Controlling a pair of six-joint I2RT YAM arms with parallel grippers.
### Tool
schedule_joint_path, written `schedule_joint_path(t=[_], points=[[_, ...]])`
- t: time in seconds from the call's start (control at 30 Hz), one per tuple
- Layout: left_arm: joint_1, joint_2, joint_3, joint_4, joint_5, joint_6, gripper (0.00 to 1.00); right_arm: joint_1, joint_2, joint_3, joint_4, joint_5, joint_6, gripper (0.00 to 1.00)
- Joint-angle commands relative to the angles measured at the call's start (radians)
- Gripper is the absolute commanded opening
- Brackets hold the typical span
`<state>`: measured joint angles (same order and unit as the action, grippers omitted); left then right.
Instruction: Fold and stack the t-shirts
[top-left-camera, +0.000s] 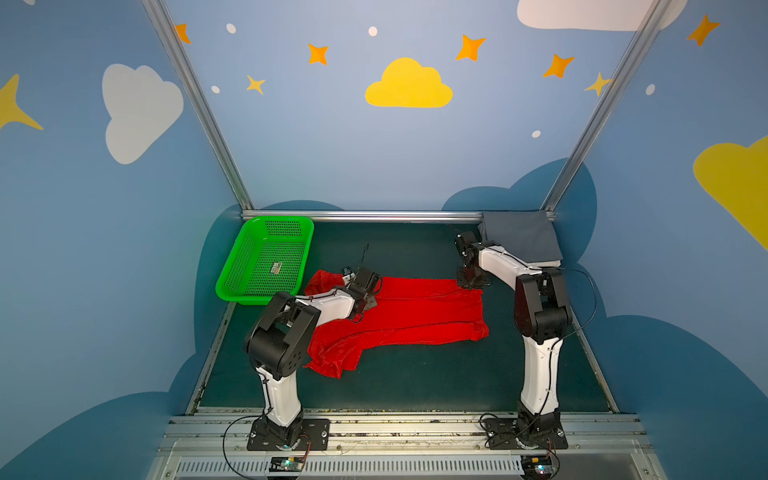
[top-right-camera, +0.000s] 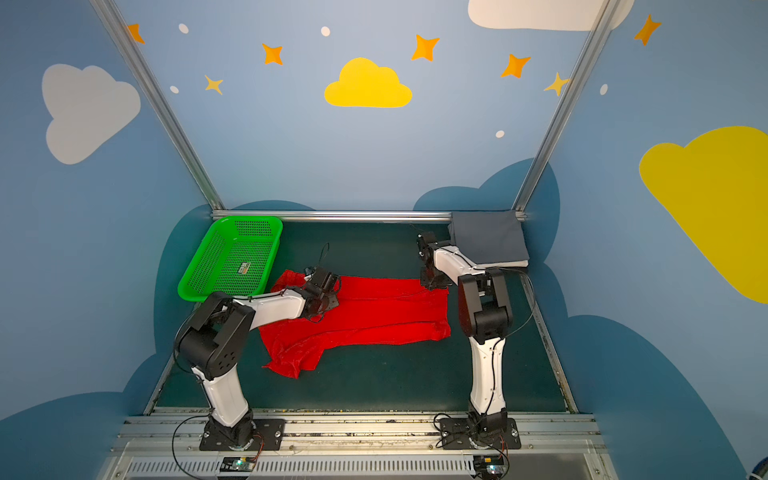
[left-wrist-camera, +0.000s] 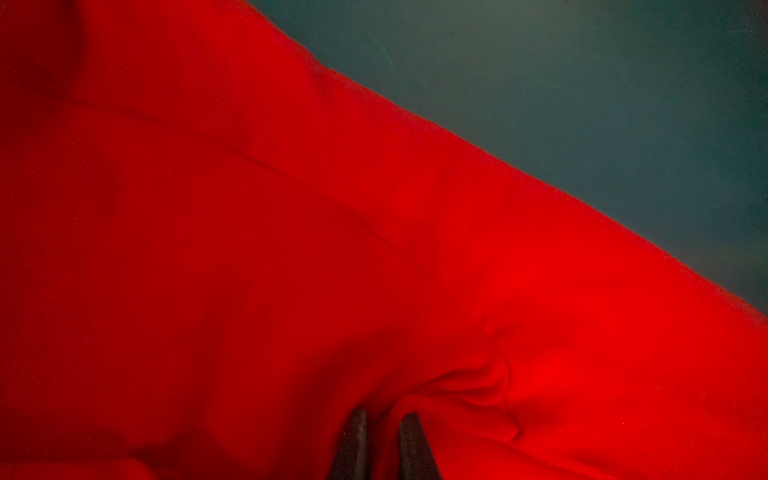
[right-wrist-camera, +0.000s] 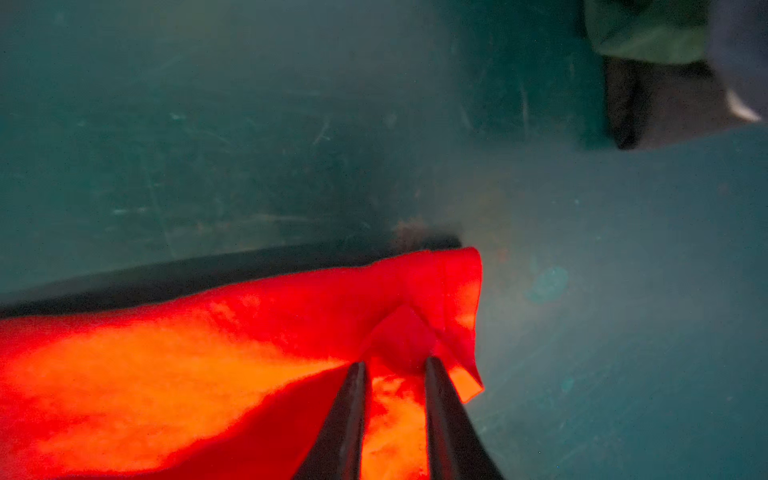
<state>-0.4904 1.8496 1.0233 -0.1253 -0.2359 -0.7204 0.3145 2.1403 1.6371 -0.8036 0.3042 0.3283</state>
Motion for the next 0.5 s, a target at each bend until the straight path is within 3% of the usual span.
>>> schedule_joint_path(t=[0.0,0.07,0.13,0.47], points=[[0.015,0.036,-0.004,-0.061,0.012,0.001,0.15,0.011,-0.028,-0.01,-0.031,0.016,-0.005,0.13],[0.016,0.039,-0.002,-0.06,0.014,-0.001,0.15,0.012,-0.024,-0.007,-0.034,0.017,-0.005,0.11],[0.018,0.042,-0.003,-0.06,0.019,0.001,0.15,0.014,-0.023,-0.005,-0.039,0.016,-0.007,0.0],[0.021,0.034,-0.021,-0.046,0.024,-0.017,0.14,0.04,-0.124,-0.082,-0.049,0.091,0.019,0.0]])
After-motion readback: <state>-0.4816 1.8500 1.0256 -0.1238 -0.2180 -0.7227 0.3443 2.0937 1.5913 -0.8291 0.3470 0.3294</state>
